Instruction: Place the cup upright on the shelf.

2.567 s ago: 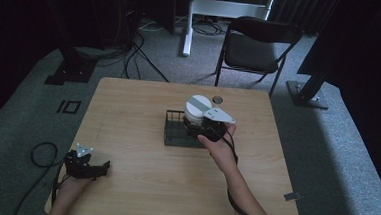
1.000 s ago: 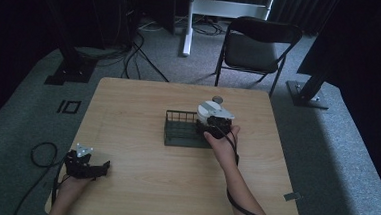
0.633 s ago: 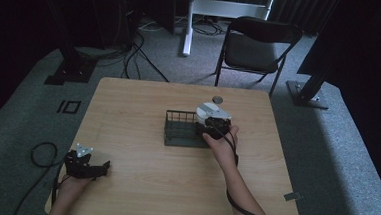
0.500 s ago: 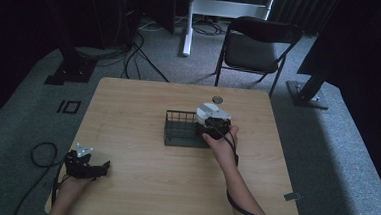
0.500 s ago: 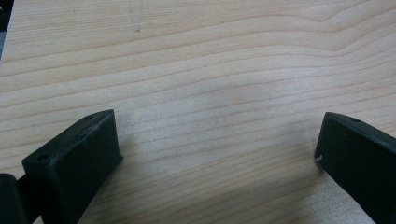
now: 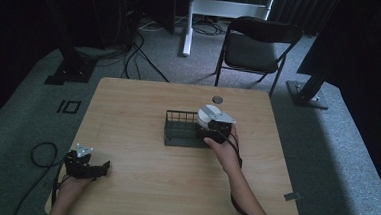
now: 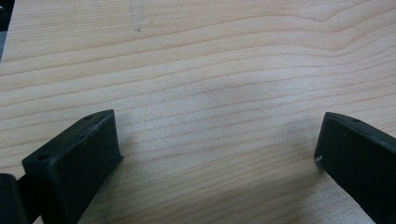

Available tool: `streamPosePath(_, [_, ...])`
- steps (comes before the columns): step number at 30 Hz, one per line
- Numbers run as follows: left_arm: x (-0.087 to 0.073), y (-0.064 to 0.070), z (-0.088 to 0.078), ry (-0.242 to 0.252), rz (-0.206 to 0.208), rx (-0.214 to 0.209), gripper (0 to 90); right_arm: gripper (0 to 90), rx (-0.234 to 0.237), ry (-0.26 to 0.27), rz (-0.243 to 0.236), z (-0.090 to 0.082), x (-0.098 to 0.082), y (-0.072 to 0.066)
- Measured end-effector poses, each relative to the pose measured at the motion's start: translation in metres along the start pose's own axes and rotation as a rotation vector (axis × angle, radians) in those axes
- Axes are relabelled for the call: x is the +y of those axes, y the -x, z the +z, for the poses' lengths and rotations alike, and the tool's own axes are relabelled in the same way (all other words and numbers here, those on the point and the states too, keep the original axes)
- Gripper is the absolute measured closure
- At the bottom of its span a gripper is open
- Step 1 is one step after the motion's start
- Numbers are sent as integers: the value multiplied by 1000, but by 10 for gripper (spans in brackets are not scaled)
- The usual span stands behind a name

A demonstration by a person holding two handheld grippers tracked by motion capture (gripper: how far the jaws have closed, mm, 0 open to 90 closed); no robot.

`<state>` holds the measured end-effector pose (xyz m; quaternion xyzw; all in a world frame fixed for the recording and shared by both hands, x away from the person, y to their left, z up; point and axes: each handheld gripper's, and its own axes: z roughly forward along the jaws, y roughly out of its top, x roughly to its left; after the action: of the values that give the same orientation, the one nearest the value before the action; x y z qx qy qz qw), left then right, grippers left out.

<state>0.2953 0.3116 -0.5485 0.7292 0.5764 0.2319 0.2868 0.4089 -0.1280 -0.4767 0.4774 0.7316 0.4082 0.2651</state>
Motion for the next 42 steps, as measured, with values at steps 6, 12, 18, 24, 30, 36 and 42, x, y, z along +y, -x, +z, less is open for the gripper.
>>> streamPosePath(6, [0,0,0,0,0,0,1,130,21,21,13,-6,-3,3])
streamPosePath(12, [0,0,0,0,0,0,1,130,37,44,3,-12,-6,4])
streamPosePath(18, [0,0,0,0,0,0,1,127,46,70,-13,-23,-6,4])
streamPosePath(24, [0,0,0,0,0,0,1,127,62,82,-16,-32,-9,5])
streamPosePath(30, [0,0,0,0,0,0,1,127,68,95,-17,-41,-13,7])
streamPosePath(36, [0,0,0,0,0,0,1,127,62,99,-16,-48,-21,12])
streamPosePath(42, [0,0,0,0,0,0,1,127,44,107,-7,-54,-30,23])
